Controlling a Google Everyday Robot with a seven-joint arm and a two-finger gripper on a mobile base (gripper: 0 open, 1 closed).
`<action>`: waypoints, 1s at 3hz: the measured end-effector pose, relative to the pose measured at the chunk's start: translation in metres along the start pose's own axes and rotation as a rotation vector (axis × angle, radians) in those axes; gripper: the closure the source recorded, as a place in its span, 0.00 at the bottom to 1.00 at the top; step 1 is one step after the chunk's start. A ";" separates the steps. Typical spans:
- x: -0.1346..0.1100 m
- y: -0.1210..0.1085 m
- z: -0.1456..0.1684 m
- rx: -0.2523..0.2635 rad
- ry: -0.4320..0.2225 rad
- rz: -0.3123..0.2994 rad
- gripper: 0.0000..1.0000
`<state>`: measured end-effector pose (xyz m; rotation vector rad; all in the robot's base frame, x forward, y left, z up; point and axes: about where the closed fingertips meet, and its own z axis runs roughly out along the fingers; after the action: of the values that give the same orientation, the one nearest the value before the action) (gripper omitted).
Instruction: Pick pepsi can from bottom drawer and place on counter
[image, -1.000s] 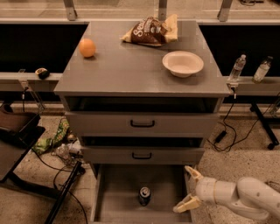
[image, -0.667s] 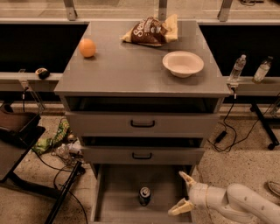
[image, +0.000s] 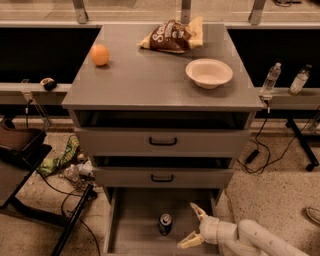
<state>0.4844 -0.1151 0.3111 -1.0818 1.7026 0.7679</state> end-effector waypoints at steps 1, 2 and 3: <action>0.015 -0.005 0.077 -0.024 -0.058 0.011 0.00; 0.016 -0.005 0.078 -0.025 -0.058 0.011 0.00; 0.026 -0.001 0.086 -0.039 -0.052 0.029 0.00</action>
Offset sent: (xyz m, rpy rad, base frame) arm 0.0472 0.0817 -0.0615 0.0797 0.0031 0.0209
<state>0.5141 -0.0502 0.2557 -1.0565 1.6686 0.8436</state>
